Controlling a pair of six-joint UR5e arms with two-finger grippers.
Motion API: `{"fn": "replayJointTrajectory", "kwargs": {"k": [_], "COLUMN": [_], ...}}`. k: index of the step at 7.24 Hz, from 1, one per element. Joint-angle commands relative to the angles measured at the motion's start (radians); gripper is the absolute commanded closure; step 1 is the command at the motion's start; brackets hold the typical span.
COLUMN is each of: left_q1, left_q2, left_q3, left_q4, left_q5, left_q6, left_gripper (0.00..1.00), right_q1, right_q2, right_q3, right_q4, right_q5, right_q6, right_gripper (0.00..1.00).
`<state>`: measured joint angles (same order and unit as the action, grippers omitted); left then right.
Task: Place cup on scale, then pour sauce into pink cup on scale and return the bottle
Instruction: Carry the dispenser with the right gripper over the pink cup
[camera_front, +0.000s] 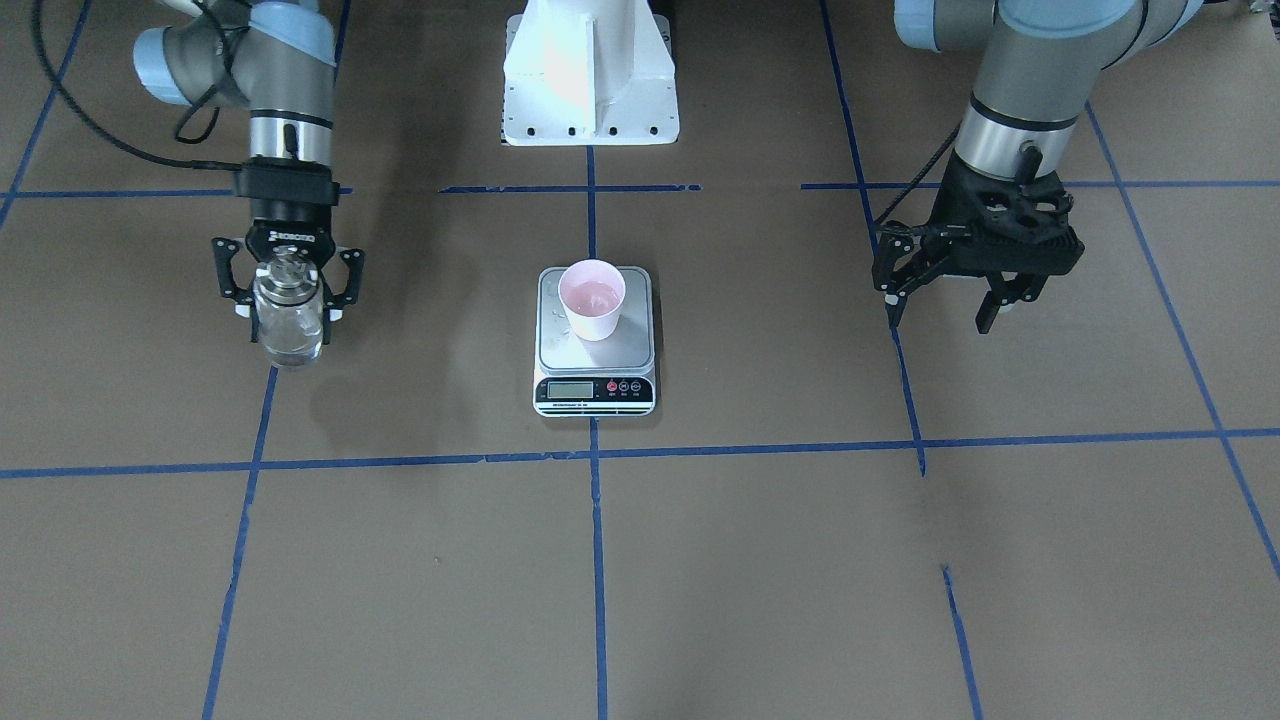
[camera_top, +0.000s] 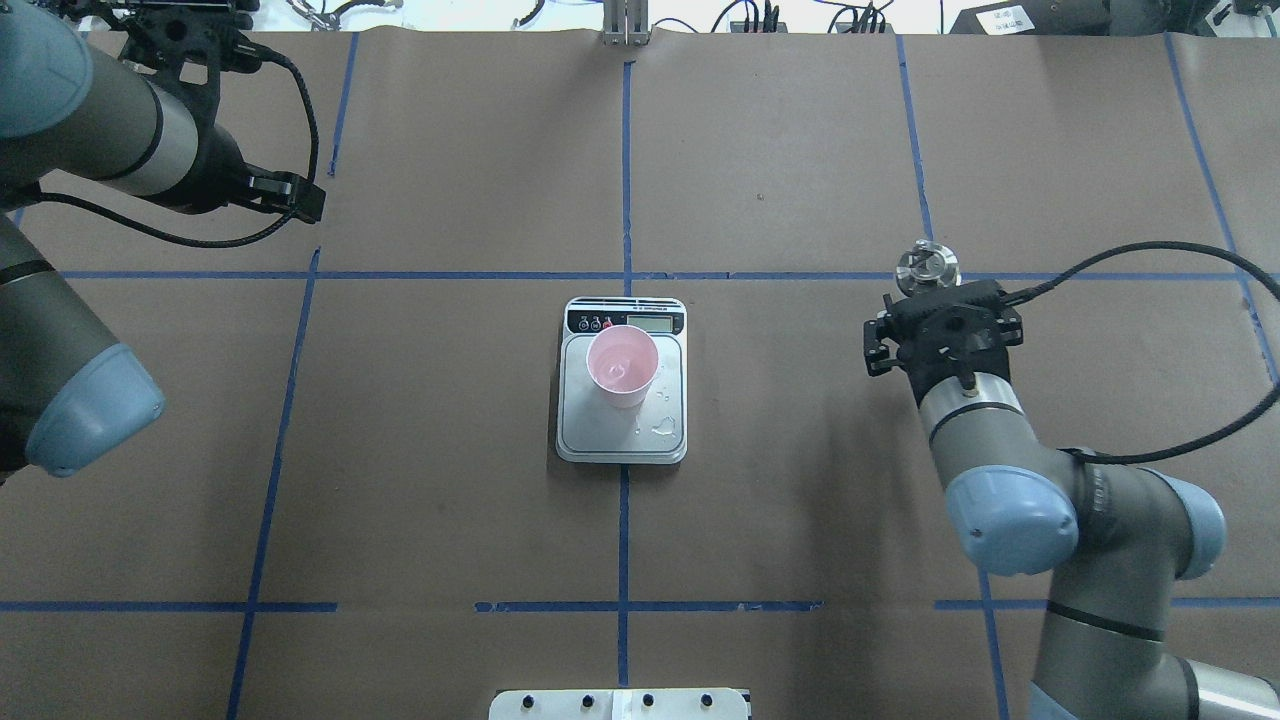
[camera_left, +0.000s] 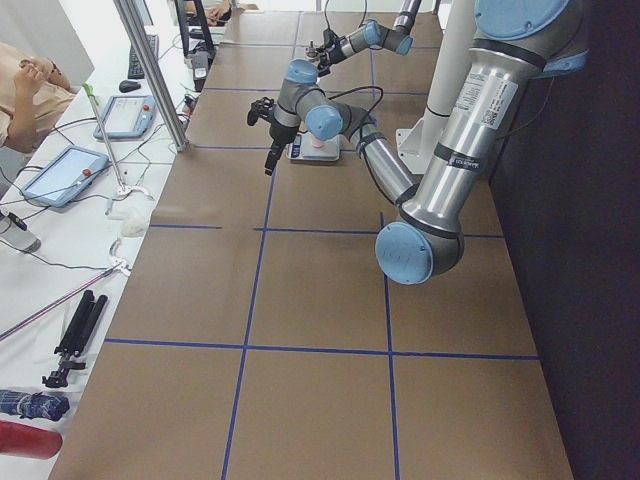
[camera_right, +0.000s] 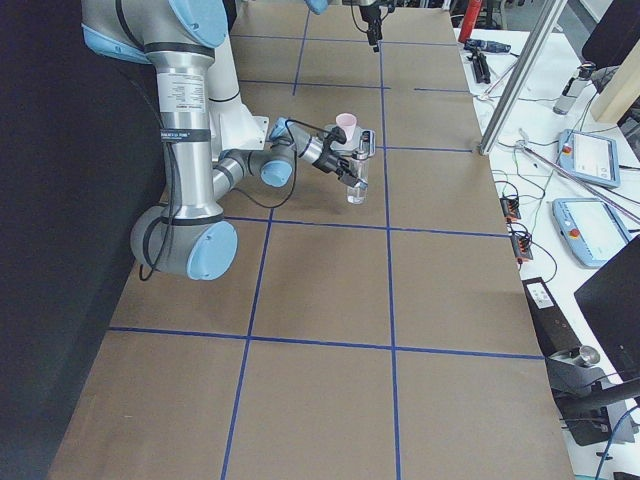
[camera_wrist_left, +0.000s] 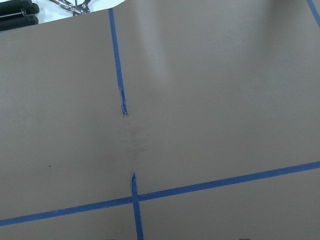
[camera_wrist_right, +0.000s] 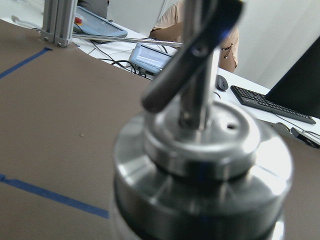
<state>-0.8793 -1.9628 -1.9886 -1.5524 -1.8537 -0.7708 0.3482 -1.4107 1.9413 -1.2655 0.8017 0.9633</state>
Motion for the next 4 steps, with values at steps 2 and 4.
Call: {"fn": "replayJointTrajectory", "kwargs": {"k": [2,4], "left_q1": [0.0,0.0], "left_q2": [0.002,0.002], "left_q3": [0.001,-0.001], "left_q4": [0.0,0.002], "left_q5": [-0.001,-0.002], "left_q6": [-0.03,-0.03], "left_gripper": [0.12,0.13], "right_q1": [-0.037,-0.058], "right_q2": [0.223,0.317], "right_q3": [-0.005,-0.012], "right_q4": [-0.381,-0.532], "right_q5": [-0.073,-0.076], "right_q6": [-0.146,-0.165], "right_gripper": [1.0,1.0]}}
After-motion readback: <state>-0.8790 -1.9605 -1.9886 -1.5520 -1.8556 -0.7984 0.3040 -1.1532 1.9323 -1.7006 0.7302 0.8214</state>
